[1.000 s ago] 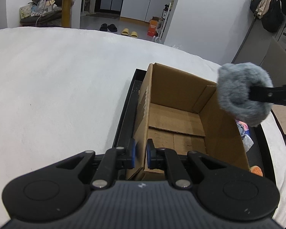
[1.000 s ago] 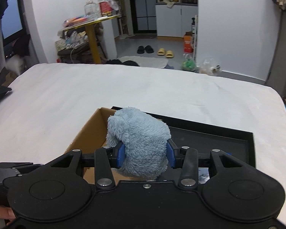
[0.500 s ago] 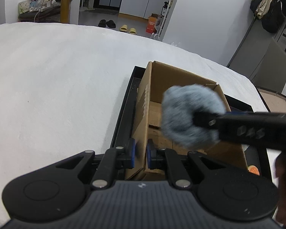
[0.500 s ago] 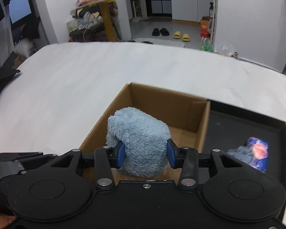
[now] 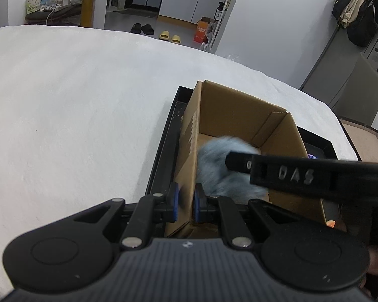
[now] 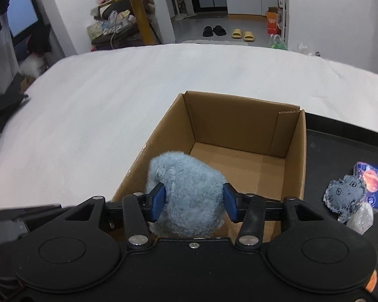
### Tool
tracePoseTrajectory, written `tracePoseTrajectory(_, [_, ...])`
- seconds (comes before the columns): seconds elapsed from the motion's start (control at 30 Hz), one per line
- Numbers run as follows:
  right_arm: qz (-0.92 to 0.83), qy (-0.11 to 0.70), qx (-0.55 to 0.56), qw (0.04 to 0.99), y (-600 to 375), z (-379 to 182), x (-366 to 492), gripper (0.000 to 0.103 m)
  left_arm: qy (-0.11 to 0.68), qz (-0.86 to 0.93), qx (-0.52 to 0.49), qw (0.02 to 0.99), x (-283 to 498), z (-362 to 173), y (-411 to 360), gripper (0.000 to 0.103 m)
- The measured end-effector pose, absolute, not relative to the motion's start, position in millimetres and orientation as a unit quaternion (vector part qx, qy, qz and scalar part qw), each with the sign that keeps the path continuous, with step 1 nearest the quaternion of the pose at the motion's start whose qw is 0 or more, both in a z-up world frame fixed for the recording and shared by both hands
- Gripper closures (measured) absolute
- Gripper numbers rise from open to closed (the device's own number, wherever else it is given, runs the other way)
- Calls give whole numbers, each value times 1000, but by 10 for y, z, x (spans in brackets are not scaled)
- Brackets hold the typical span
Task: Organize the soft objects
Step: 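Lift the grey plush with the right tool and lower it into the box, then open the right tool and withdraw it from the box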
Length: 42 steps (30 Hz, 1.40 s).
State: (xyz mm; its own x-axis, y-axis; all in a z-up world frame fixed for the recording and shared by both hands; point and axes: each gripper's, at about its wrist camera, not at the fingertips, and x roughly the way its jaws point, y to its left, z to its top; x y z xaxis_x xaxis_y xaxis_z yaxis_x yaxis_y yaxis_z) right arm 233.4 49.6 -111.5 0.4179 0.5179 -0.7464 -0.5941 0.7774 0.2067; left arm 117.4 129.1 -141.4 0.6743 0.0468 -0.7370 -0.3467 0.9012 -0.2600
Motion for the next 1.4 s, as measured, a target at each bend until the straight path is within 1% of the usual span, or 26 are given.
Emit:
tracePoseTrajectory(0.03, [332,426,-35,841,482,-1098,2343,53,389,110,-192,894,1175,-1413,1293,92])
tracePoseTrajectory(0.07, [333,424,-29,842,482,-1087,2357,47,391,110,-192,893,1181,-1413,1293,92])
tracePoseTrajectory(0.13, [337,413,-14,846,435,-1021,2361,42,391,110,-191,894,1185,-1403,1294,92])
tracePoseTrajectory(0.17, [339,408,-9,848,400,-988,2363,42,393,109,-190,893,1189,-1403,1294,92])
tracePoseTrajectory(0.47, [336,385,-19,859,149,-839,2329,42,394,112,-181,894,1198,-1397,1269,93])
tracePoseTrajectory(0.87, [317,357,5,879,-325,-667,2330,42,401,135,-149,894,1215,-1362,1199,93])
tracePoseTrajectory(1.4, [269,360,50,892,-1178,-951,2358,42,392,162,-103,900,1231,-1228,1036,92])
